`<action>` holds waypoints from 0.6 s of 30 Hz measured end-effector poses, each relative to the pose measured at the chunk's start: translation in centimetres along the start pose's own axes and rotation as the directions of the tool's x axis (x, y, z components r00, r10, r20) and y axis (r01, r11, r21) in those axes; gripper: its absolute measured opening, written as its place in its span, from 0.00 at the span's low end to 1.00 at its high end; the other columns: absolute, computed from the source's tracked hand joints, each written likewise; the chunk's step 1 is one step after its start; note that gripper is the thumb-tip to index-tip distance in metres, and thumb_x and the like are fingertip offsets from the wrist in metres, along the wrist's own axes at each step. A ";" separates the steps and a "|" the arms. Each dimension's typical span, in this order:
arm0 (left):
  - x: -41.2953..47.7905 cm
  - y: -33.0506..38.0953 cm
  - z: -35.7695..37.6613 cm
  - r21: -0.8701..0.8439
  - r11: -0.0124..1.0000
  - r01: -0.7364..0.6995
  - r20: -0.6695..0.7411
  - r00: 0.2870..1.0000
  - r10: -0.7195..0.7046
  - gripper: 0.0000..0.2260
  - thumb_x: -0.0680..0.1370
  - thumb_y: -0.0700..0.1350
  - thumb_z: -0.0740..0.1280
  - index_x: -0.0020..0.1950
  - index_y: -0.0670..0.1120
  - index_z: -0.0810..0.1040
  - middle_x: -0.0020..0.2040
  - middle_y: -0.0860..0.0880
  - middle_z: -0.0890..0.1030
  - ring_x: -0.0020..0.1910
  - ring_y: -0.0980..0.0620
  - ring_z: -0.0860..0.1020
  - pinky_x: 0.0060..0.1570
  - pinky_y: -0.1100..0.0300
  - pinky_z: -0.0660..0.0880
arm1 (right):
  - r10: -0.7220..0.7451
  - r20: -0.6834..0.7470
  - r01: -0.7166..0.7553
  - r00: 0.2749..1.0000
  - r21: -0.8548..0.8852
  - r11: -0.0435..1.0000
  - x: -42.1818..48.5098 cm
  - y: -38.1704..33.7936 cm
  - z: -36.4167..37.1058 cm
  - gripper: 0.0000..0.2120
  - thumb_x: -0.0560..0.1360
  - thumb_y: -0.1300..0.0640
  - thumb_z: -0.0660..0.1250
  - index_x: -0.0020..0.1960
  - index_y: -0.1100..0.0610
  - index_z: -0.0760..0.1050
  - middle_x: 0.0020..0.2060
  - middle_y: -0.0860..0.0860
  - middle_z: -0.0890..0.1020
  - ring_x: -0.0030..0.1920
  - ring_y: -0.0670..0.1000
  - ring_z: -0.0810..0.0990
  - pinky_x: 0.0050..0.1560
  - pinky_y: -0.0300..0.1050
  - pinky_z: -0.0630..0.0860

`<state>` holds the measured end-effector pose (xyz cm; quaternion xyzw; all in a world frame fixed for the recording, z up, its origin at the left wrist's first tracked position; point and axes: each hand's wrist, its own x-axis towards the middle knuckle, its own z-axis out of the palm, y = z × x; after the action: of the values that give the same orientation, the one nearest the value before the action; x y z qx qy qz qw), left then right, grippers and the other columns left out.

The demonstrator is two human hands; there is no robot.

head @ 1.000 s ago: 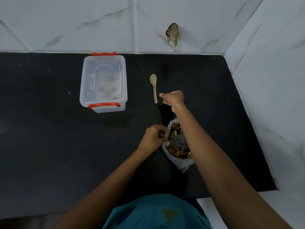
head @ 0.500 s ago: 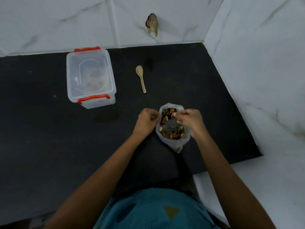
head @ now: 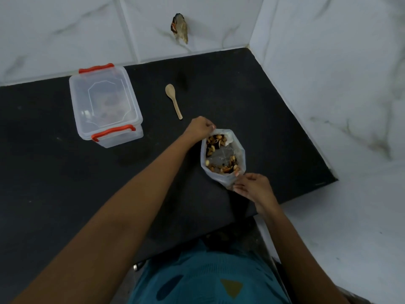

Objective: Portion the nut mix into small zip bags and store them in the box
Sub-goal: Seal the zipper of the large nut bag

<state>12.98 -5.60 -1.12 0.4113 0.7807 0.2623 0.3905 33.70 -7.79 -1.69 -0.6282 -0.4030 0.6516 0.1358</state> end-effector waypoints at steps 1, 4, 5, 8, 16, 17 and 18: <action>0.1 0.0 -0.2 0.007 1.000 0.003 0.010 1.000 -0.003 0.13 0.80 0.41 0.60 0.61 0.40 0.77 0.62 0.43 0.77 0.62 0.48 0.73 0.59 0.60 0.69 | 0.018 0.021 -0.019 1.000 0.034 0.999 -0.1 0.1 0.2 0.15 0.73 0.58 0.70 0.54 0.67 0.74 0.39 0.57 0.80 0.39 0.49 0.79 0.36 0.35 0.80; 0.1 0.0 -0.5 0.002 1.000 0.031 0.057 0.998 -0.031 0.12 0.79 0.40 0.62 0.61 0.41 0.76 0.63 0.44 0.76 0.63 0.49 0.72 0.62 0.56 0.69 | 0.024 0.011 -0.025 1.000 0.066 0.998 0.0 0.4 0.5 0.17 0.71 0.59 0.71 0.56 0.66 0.73 0.42 0.57 0.80 0.40 0.49 0.80 0.37 0.36 0.80; 0.0 0.1 -0.5 0.004 0.999 0.038 0.080 0.996 -0.038 0.13 0.78 0.41 0.62 0.62 0.42 0.76 0.63 0.44 0.75 0.63 0.48 0.72 0.62 0.55 0.69 | 0.021 0.002 -0.021 1.000 0.072 0.997 0.0 0.3 0.7 0.17 0.71 0.59 0.71 0.57 0.65 0.73 0.42 0.57 0.80 0.40 0.48 0.80 0.37 0.36 0.80; -0.4 -0.1 -0.7 0.001 0.998 0.055 0.172 0.984 -0.055 0.13 0.78 0.42 0.63 0.62 0.42 0.76 0.62 0.44 0.76 0.61 0.49 0.73 0.63 0.52 0.70 | 0.019 0.011 -0.019 1.000 0.060 0.998 0.1 0.0 0.5 0.14 0.72 0.59 0.70 0.55 0.64 0.74 0.42 0.55 0.80 0.39 0.47 0.79 0.37 0.35 0.79; -3.4 -2.3 -2.8 -0.361 0.871 0.333 0.243 0.936 -0.257 0.11 0.74 0.39 0.67 0.56 0.44 0.75 0.47 0.50 0.76 0.45 0.56 0.74 0.43 0.65 0.74 | -0.029 0.014 0.029 0.999 0.025 0.999 1.3 -3.7 -0.4 0.06 0.74 0.61 0.67 0.51 0.59 0.75 0.43 0.53 0.81 0.43 0.47 0.80 0.36 0.38 0.76; -3.9 -2.6 -3.1 -0.371 0.861 0.348 0.251 0.930 -0.268 0.11 0.74 0.39 0.68 0.55 0.44 0.75 0.48 0.49 0.76 0.46 0.56 0.74 0.44 0.65 0.74 | -0.033 0.017 0.033 0.999 0.017 0.999 1.7 -4.3 -0.5 0.06 0.74 0.60 0.67 0.50 0.58 0.76 0.45 0.53 0.81 0.44 0.47 0.80 0.37 0.38 0.75; -4.4 -2.9 -3.3 -0.379 0.852 0.363 0.264 0.924 -0.276 0.11 0.73 0.39 0.68 0.55 0.44 0.74 0.49 0.49 0.76 0.46 0.56 0.75 0.44 0.64 0.75 | -0.037 0.025 0.036 0.999 0.028 0.999 2.0 -4.8 -0.6 0.05 0.74 0.60 0.67 0.50 0.58 0.77 0.45 0.53 0.81 0.44 0.48 0.80 0.39 0.38 0.75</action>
<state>10.56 -11.13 0.29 0.2055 0.7200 0.3125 0.5846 32.30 -3.18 0.28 -0.6105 -0.4072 0.6623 0.1509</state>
